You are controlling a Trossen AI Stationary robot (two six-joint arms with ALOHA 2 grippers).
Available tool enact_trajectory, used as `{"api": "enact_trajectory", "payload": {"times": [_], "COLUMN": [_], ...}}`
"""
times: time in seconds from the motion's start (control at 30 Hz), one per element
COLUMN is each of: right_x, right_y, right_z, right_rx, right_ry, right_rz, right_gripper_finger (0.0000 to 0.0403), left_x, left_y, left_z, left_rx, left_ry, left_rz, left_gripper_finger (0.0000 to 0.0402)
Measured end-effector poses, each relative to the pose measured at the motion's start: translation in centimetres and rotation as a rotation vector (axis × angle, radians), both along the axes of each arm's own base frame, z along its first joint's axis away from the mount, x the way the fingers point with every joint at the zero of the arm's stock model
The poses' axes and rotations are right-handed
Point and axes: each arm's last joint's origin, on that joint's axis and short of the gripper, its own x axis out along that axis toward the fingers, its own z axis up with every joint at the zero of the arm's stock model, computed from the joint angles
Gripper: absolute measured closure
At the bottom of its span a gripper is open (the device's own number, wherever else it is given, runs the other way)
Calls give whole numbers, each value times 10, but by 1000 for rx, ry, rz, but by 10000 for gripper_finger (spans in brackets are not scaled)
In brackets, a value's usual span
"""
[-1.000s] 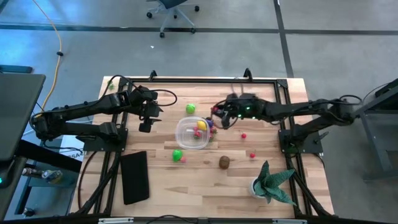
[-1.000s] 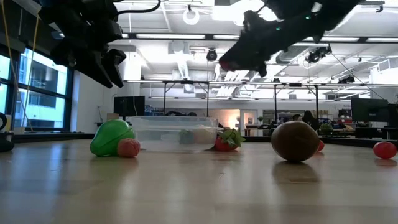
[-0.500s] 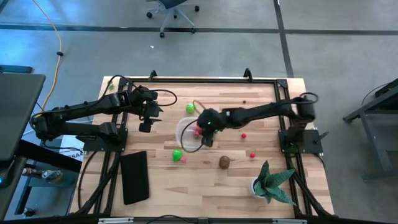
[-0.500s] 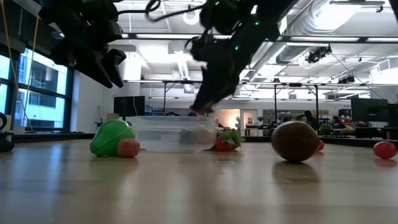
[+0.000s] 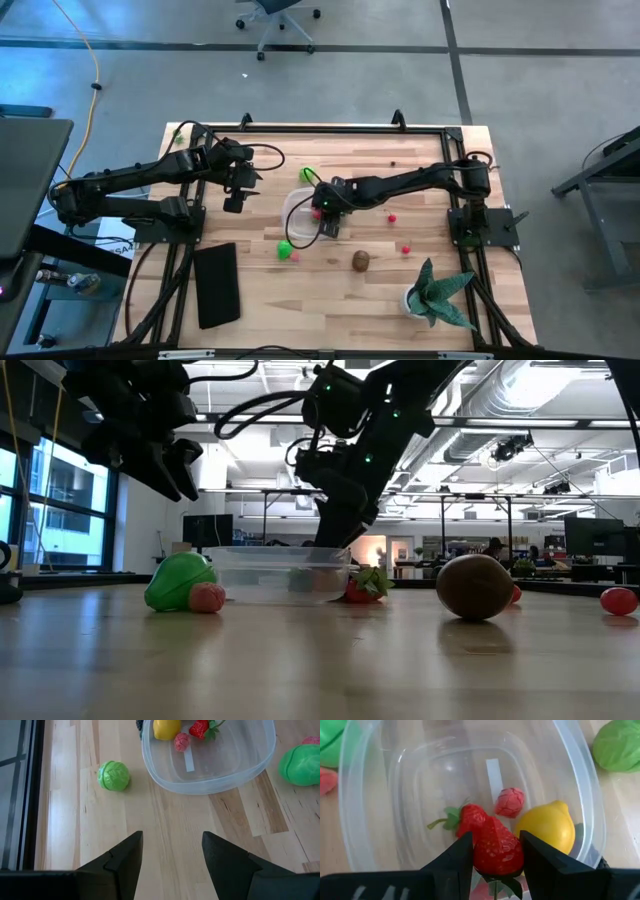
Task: Pick and placing Produce into tupperware
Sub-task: Put the top right strawberry into the transparent bin, then put the top cherry into the transparent bin
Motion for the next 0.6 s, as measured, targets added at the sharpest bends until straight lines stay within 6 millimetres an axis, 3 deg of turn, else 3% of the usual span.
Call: {"api": "enact_trajectory", "payload": {"times": [0.4,0.6], "right_x": [-1,-1], "right_y": [-4,-4], "right_z": [-1,-1], "right_rx": [-2,-5], "right_ry": [9,3], "right_rz": [-6,-6], "right_gripper_finger": [226,218], "left_x": [0,0], "left_y": [0,0], "left_z": [0,0], "left_rx": [0,0], "left_ry": [0,0], "left_rz": [0,0], "left_gripper_finger": [208,208]}}
